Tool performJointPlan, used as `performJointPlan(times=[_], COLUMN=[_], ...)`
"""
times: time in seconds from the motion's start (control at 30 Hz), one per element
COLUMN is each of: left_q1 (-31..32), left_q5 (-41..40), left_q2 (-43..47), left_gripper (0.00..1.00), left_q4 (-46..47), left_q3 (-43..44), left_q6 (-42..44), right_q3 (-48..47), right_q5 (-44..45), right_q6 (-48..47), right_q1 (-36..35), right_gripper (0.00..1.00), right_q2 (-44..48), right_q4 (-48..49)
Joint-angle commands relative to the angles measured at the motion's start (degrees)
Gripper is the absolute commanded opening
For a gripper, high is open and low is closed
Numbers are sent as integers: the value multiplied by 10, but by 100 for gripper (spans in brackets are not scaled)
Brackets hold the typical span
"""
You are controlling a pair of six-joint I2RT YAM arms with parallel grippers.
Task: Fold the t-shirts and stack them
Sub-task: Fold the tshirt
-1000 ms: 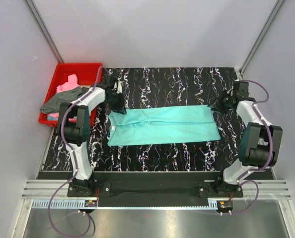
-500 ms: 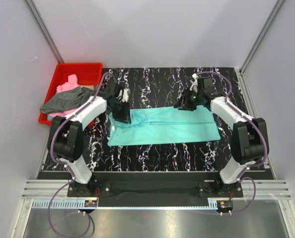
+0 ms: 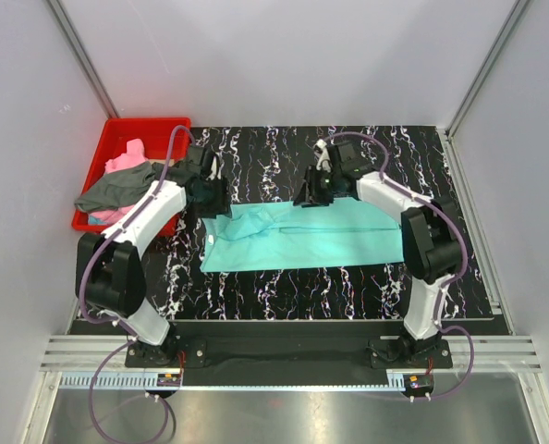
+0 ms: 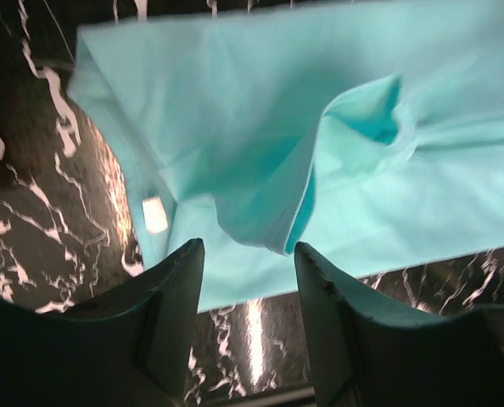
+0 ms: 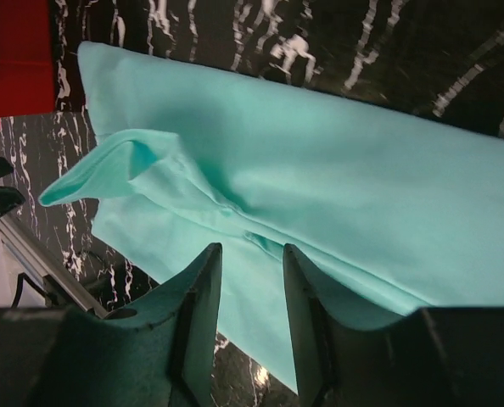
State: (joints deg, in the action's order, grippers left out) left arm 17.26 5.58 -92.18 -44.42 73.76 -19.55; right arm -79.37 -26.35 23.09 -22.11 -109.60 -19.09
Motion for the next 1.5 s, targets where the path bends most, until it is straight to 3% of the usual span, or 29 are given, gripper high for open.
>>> performJointPlan(times=[0.0, 0.3, 0.47, 0.6, 0.83, 1.0, 1.13, 1.27, 1.47], left_q1=[-9, -29, -35, -42, -48, -48, -48, -48, -48], left_q5=[-1, -1, -16, -47, 65, 87, 88, 25, -13], left_q2=[3, -112, -163, -176, -181, -198, -174, -81, 3], left_gripper=[52, 52, 52, 50, 50, 48, 45, 46, 52], left_q4=[56, 42, 8, -13, 24, 23, 5, -22, -31], left_q3=[28, 117, 170, 183, 168, 168, 159, 151, 125], left_q6=[-29, -48, -56, -65, -39, -33, -31, -51, -51], right_q3=[-66, -200, -232, -249, -293, -311, -283, -222, -31], right_q5=[26, 78, 96, 71, 38, 23, -2, -60, -84], right_q6=[-6, 29, 27, 18, -12, -23, -38, -67, -91], right_q1=[-36, -62, -67, -76, -106, -113, -114, -118, -124], right_gripper=[43, 37, 22, 17, 23, 24, 24, 24, 23], right_q2=[-32, -174, -209, -229, -261, -275, -248, -177, -57], right_q4=[26, 22, 20, 20, -4, -24, -21, -8, 41])
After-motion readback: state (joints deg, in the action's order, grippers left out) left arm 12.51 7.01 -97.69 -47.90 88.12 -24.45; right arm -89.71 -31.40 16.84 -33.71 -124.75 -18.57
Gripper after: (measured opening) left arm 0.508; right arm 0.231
